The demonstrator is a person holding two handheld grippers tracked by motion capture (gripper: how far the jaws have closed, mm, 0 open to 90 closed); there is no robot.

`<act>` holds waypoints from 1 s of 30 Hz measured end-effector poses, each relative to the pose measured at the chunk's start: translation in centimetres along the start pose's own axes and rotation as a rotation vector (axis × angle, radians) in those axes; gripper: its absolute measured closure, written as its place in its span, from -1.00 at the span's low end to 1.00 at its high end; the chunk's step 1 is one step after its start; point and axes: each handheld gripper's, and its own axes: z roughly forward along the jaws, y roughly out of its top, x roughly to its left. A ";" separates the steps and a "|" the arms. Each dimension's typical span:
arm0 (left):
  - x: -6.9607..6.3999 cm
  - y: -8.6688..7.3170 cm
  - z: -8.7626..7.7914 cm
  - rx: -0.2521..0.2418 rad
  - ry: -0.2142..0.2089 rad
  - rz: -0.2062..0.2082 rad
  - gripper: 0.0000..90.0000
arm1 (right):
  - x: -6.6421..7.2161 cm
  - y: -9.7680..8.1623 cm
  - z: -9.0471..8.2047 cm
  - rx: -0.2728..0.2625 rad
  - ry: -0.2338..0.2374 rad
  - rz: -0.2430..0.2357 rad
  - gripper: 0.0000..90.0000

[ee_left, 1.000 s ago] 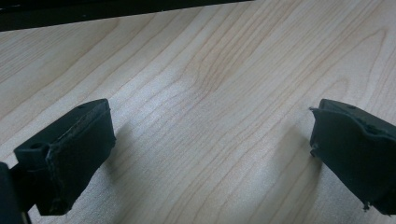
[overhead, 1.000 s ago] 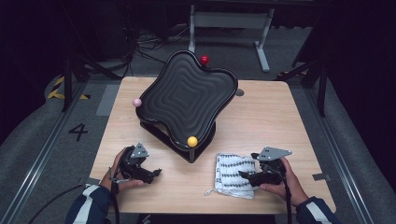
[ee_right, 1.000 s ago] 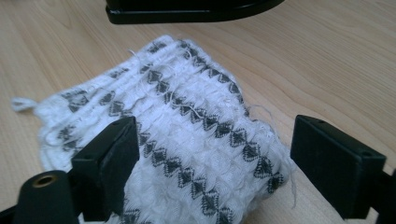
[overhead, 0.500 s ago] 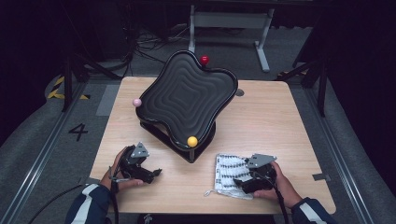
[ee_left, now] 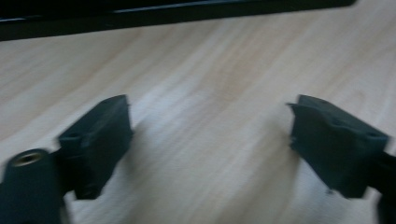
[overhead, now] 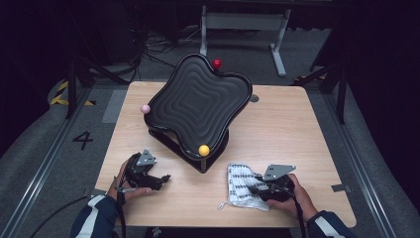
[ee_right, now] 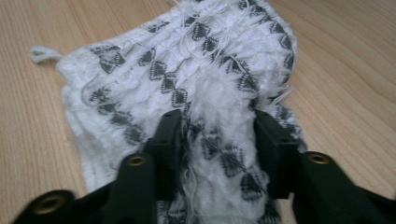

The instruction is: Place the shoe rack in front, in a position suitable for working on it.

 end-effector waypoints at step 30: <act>7.8 3.8 0.8 -0.142 0.234 -0.152 -0.39 | -1.2 -1.0 -0.7 -0.034 -0.024 -0.008 0.65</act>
